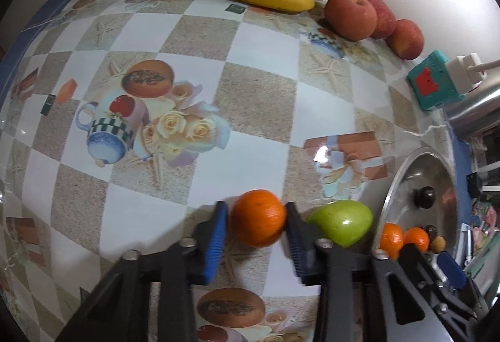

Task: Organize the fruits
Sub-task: 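Grasp the loose orange beside the bowl with the left gripper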

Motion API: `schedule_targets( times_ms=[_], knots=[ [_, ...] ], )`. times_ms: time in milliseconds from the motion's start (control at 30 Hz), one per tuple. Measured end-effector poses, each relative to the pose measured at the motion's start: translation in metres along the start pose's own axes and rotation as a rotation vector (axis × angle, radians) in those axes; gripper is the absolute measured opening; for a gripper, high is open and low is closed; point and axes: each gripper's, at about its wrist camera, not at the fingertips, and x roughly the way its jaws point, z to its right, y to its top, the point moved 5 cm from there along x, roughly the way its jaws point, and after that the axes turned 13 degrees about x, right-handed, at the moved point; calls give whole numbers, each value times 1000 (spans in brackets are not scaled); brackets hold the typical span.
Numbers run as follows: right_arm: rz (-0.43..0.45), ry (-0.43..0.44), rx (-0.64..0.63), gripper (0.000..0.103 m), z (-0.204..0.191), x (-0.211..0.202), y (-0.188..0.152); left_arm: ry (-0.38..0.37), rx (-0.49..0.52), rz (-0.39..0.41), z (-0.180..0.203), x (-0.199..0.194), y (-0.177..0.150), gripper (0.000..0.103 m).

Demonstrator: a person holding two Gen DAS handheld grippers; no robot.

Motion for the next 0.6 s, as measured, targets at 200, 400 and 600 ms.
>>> schedule_targets(
  times_ms=[200, 400, 600],
  knots=[
    [1, 20, -9, 103, -6, 1, -1, 2, -11, 1, -2, -5, 2, 36],
    [14, 37, -30, 103, -13, 0, -1, 1, -42, 17, -20, -15, 1, 36],
    [40, 38, -38, 103, -18, -5, -1, 19, -54, 34, -34, -25, -1, 36]
  ],
)
